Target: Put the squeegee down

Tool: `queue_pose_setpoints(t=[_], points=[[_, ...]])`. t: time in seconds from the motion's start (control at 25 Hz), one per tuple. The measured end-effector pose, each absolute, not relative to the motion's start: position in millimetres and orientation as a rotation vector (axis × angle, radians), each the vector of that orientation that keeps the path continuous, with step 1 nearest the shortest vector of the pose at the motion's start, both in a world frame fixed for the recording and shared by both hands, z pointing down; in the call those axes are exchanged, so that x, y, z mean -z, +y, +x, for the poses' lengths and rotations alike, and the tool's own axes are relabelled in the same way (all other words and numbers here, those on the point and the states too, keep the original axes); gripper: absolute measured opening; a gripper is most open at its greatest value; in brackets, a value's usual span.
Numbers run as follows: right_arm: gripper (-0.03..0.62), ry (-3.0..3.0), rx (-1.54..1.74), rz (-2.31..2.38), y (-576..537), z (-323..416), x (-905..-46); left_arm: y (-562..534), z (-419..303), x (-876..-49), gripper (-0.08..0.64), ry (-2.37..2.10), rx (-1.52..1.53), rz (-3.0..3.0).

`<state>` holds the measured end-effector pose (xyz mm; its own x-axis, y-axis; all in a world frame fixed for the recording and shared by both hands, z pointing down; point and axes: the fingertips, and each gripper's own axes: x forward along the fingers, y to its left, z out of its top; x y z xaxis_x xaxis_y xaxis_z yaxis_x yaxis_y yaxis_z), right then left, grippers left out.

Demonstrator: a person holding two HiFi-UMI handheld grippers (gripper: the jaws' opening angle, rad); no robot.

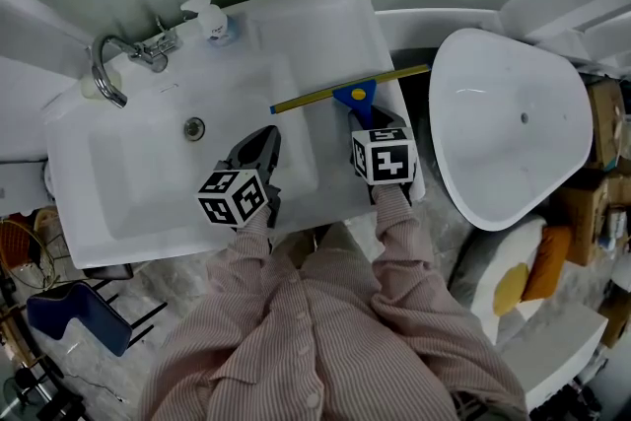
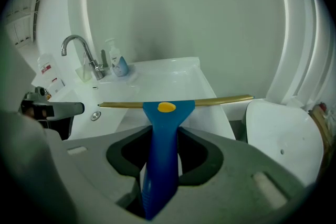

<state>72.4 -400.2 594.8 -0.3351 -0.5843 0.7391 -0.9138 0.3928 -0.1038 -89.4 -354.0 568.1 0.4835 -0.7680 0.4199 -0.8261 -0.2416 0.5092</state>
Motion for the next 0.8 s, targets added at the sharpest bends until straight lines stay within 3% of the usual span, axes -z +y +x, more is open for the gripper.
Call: queue_pose_setpoints(t=[0.8], points=[[0.137, -1.967, -0.607, 1.262, -395.3, 72.8, -612.3, -349.7, -82.4, -577.3, 0.002, -1.284, -0.128, 2.030]])
